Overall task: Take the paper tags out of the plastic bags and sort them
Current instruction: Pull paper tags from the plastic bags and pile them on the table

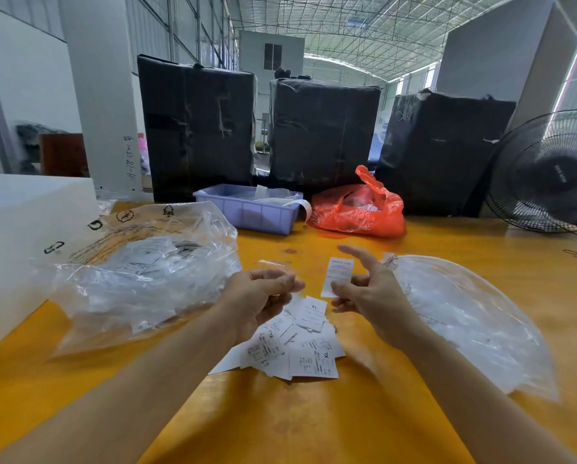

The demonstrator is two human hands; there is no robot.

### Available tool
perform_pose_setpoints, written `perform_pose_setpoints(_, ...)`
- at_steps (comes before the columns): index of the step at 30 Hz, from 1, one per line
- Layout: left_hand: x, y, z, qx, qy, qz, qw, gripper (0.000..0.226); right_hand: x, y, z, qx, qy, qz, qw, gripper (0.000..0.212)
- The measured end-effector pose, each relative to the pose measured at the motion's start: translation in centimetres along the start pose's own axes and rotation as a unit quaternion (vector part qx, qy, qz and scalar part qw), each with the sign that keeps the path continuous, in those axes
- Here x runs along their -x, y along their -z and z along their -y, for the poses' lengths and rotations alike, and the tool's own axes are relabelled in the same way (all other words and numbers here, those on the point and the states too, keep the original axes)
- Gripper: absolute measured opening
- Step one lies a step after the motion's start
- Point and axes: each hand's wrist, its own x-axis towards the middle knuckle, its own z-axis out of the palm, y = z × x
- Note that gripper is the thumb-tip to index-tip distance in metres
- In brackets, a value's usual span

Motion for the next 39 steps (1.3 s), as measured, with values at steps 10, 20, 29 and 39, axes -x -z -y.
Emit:
perform_pose_setpoints(10,0.2,-0.7,1.0,0.04,-0.043,0.009,0.998,0.033,0.9,-1.9,0.2,0.032,-0.038,0.115,0.992,0.05)
perform_pose_setpoints(20,-0.1,0.5,1.0,-0.384,-0.249,0.009,0.889,0.047,0.7,-1.3,0.2,0.34,0.158,0.028,0.926,0.008)
perform_pose_setpoints(29,-0.4,0.3,1.6,-0.407,-0.271,-0.002,0.872,0.013,0.9,-1.6,0.8,0.276,0.192,0.026,0.941,0.014)
perform_pose_setpoints(39,0.0,-0.3,1.3,-0.124,-0.066,0.019,0.99,0.015,0.3,-0.3,1.1,-0.041,0.077,-0.122,0.989,0.056)
